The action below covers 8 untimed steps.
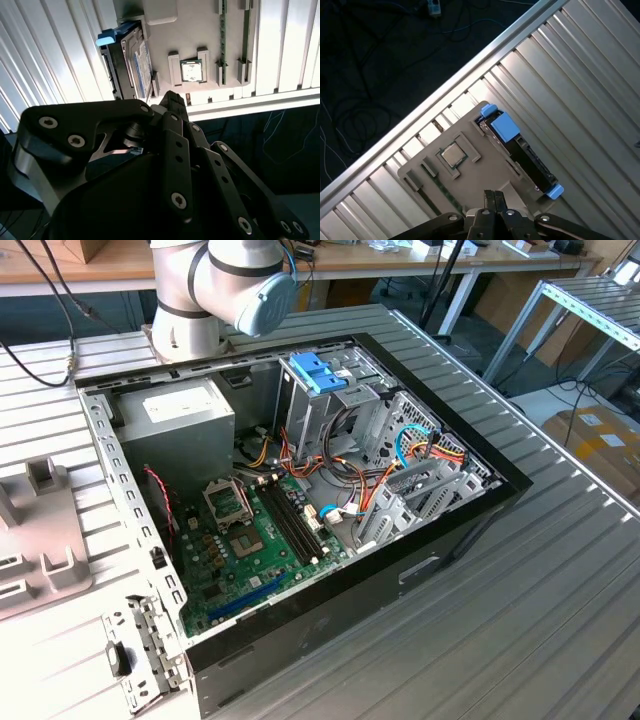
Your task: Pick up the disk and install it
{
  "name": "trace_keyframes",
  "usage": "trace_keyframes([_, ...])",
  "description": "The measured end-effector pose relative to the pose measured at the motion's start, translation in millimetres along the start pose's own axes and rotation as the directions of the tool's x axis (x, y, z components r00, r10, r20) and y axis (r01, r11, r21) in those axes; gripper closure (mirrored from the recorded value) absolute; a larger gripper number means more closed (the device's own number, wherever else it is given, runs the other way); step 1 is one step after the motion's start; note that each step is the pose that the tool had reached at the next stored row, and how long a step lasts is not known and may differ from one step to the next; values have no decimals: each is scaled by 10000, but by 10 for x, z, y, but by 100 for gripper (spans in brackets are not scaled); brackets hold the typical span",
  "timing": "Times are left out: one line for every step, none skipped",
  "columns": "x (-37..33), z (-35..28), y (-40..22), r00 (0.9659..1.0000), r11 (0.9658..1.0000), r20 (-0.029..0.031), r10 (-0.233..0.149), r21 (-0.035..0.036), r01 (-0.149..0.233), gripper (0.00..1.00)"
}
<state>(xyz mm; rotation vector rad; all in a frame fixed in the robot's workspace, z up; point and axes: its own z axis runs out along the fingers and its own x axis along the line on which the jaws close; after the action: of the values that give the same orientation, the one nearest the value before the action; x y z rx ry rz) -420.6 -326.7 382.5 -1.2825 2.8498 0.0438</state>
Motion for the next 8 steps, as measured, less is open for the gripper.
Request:
trace_keyframes([0, 0, 0, 10000, 10000, -1, -44, -1, 44, 89])
trace_keyframes([0, 0, 0, 10000, 10000, -2, -82, -2, 82, 89])
trace_keyframes([0, 0, 0, 9999, 9999, -2, -132, -3, 132, 89])
trace_keyframes([0, 0, 0, 9999, 9999, -4, -170, -5, 170, 89])
trace_keyframes([0, 0, 0, 9997, 9997, -5, -237, -6, 237, 89])
trace_keyframes([0, 0, 0, 9996, 9996, -5, -295, -8, 295, 89])
trace_keyframes([0, 0, 0, 9994, 9994, -7, -341, -9, 341, 89])
trace_keyframes([0, 0, 0, 9992, 9992, -7, -397, -10, 397, 89])
